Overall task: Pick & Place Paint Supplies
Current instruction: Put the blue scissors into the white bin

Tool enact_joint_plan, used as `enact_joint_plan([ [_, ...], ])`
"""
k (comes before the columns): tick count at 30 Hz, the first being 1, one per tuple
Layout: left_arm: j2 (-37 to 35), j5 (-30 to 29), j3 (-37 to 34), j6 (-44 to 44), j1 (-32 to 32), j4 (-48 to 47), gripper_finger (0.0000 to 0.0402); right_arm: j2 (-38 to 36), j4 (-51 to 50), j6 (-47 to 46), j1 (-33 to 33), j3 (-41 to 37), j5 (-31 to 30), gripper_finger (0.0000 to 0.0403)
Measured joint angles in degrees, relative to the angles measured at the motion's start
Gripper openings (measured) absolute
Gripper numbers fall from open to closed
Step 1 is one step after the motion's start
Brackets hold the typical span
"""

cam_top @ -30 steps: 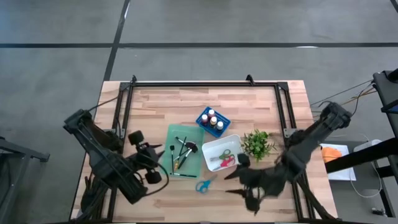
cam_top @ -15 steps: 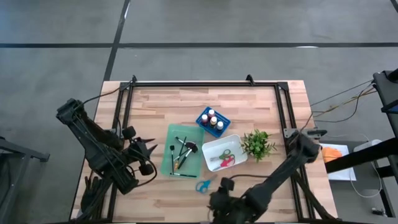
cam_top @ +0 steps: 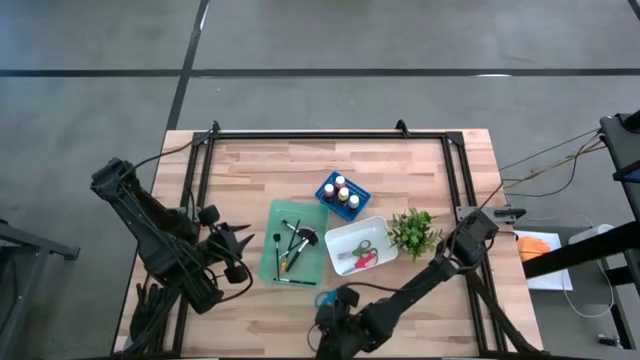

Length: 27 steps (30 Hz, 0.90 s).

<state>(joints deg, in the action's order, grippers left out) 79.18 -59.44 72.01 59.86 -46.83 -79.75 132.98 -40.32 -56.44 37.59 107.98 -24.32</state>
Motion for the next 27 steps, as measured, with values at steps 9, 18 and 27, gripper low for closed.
enact_joint_plan([
  [9,-0.07,-0.02,-0.37,0.0,-0.17,1.26,0.0117,-3.95,9.27,-3.42,-0.93,-11.88,0.0,0.0205],
  [18,-0.07,-0.13,-0.37,0.0,-0.17,3.47,0.0117,-7.51,22.34,-0.77,-1.86,-21.24,0.82,0.0205],
  [27,-0.07,-0.11,-0.37,-0.01,-0.17,4.97,0.0117,-7.36,25.03,0.86,-3.12,-23.71,3.54,0.0205],
])
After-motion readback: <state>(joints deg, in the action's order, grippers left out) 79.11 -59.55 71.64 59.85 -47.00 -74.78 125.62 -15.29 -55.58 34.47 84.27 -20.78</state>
